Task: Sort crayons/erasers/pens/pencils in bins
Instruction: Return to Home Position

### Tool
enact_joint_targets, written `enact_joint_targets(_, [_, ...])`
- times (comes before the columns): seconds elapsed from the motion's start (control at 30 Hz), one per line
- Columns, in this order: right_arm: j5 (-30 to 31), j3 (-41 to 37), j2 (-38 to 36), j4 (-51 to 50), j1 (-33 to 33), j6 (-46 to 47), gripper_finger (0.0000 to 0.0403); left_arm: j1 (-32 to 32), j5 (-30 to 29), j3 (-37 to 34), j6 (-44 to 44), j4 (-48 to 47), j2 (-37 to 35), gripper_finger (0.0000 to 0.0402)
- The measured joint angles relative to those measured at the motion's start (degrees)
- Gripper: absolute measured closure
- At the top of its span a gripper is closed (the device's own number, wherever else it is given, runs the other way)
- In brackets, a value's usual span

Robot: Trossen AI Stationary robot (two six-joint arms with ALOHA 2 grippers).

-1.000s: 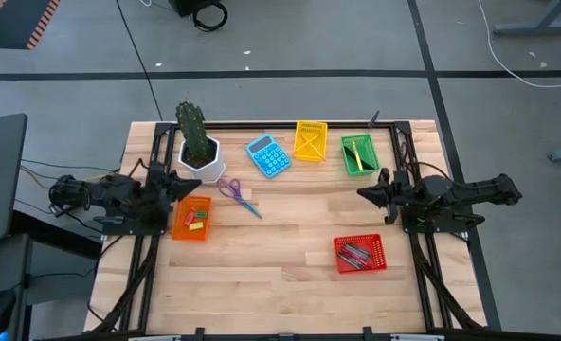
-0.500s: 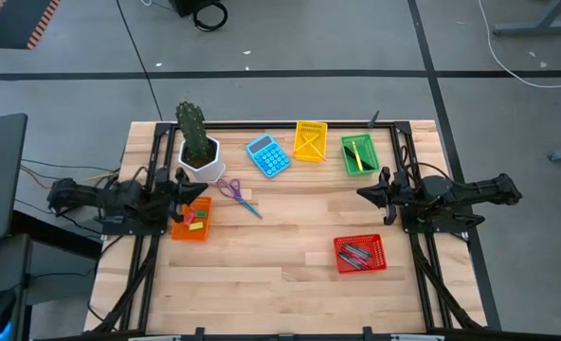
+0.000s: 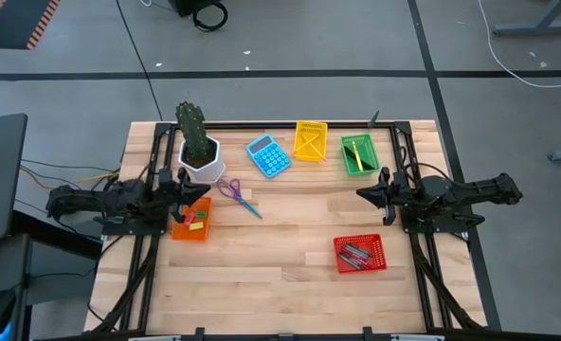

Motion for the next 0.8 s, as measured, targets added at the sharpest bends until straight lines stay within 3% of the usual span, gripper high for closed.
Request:
enact_joint_targets(0.23, [0.0,0.0,0.02,0.02,0.0,0.0,0.0397,0.51,-0.29,-0.02,6.29,-5.91,0.04,0.0363])
enact_joint_targets(0.8, [0.0,0.0,0.02,0.04,0.0,0.0,0.0397,0.51,-0.29,-0.04,6.04,-5.59,0.02,0.0373])
